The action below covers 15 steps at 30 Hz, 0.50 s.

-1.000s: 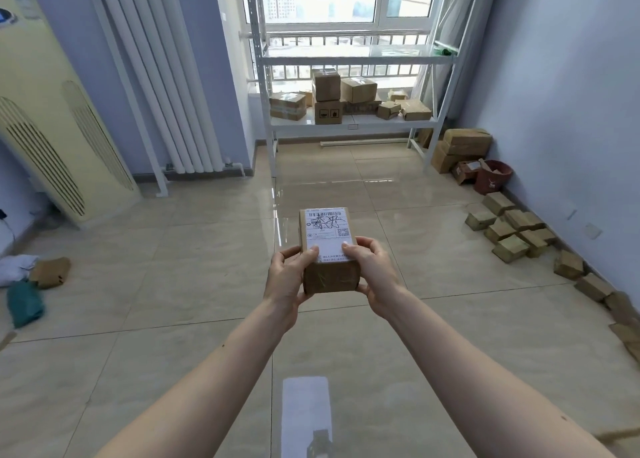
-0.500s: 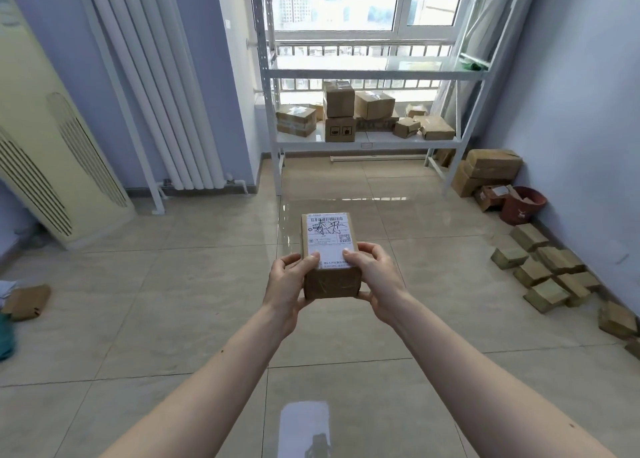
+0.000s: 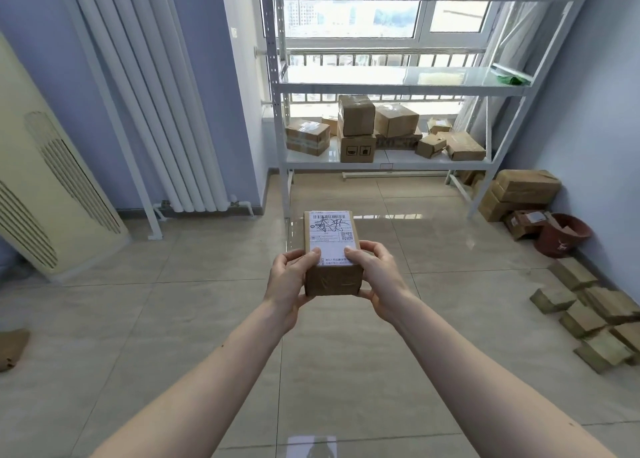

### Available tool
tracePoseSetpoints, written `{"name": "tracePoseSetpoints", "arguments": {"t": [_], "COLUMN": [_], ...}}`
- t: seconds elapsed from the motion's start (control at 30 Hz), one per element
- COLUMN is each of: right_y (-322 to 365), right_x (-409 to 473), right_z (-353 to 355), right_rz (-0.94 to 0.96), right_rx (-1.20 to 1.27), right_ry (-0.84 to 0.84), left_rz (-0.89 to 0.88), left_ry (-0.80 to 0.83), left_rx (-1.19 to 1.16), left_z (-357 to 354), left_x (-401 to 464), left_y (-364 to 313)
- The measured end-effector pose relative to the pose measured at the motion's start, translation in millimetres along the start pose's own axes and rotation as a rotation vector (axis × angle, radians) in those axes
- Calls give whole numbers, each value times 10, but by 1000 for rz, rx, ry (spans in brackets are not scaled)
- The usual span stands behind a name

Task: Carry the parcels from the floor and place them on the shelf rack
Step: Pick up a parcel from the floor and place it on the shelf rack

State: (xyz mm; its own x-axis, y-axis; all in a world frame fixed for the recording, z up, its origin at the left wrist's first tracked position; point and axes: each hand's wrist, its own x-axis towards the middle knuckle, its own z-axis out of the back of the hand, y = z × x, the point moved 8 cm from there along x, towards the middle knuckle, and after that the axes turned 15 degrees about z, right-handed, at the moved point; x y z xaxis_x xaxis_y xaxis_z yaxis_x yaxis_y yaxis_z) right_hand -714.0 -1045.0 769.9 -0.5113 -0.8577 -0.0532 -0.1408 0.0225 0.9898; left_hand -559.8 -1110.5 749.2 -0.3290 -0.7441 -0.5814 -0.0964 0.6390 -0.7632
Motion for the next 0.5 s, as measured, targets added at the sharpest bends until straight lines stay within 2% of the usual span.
{"name": "tracePoseSetpoints", "arguments": {"t": [0.5], "right_y": [152], "right_x": [2632], "right_z": [-502], "right_rz": [32], "right_rx": [33], "right_ry": [-40], "left_rz": [-19], "left_ry": [28], "left_rx": [43], "left_z": [-437], "left_x": [2191], "left_y": [-1625]}}
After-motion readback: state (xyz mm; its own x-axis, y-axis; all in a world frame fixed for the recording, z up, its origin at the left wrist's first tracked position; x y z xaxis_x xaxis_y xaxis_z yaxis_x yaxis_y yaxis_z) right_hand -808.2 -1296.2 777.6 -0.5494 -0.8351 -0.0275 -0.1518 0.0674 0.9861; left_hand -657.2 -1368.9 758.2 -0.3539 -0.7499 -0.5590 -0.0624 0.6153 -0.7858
